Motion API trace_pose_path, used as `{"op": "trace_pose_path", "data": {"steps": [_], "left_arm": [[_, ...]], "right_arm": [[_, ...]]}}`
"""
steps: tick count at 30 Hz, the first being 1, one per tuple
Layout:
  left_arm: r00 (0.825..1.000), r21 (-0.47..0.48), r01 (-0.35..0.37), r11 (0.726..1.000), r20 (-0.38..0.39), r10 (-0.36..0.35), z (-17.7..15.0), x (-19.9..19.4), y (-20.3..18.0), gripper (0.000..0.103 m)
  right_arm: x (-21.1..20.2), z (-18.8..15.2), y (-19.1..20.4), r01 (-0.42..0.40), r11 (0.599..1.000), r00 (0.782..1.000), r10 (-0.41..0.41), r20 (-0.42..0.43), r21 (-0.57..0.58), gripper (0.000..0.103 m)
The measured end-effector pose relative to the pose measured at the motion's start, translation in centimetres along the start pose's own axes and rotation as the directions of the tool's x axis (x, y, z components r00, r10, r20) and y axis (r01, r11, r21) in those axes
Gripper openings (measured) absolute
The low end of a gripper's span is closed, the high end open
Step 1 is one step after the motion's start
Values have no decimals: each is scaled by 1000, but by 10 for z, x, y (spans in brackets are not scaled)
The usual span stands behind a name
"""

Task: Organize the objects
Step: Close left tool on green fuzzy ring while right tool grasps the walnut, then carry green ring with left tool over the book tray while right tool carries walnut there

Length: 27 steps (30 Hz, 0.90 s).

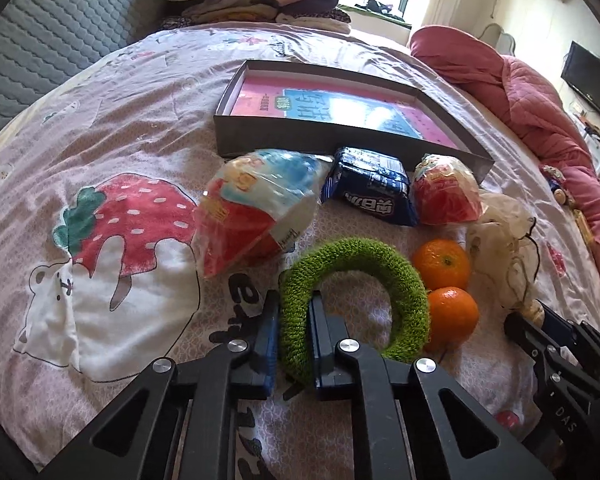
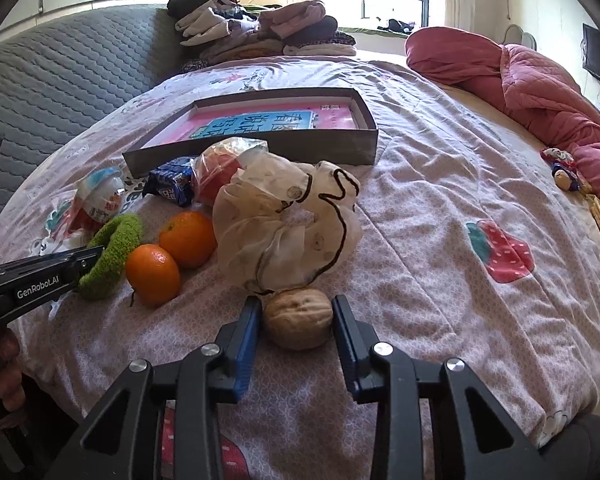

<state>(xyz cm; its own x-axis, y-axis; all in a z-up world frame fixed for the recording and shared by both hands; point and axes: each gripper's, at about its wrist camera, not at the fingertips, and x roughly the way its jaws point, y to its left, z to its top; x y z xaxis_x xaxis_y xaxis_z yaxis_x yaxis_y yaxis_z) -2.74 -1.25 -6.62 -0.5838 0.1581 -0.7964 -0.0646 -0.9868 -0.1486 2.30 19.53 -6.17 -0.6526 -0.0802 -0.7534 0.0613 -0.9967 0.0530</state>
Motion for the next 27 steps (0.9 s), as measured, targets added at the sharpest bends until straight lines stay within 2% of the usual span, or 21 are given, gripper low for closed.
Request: {"op": "trace_pose_path", "data": {"steps": [5, 15, 27], "left_arm": [[1000, 12, 14, 1000, -1, -14, -3, -5, 1, 12], [998, 8, 61, 998, 3, -61, -13, -25, 5, 12], [996, 19, 66, 998, 64, -67, -9, -54, -3, 12]], "right_arm": [[-6, -1, 0, -7, 1000, 1000, 7, 2, -1, 36], [-28, 2, 3, -7, 1000, 998, 8, 65, -18, 36], [-49, 10, 12, -24, 999, 989, 31, 147, -46, 36]]}}
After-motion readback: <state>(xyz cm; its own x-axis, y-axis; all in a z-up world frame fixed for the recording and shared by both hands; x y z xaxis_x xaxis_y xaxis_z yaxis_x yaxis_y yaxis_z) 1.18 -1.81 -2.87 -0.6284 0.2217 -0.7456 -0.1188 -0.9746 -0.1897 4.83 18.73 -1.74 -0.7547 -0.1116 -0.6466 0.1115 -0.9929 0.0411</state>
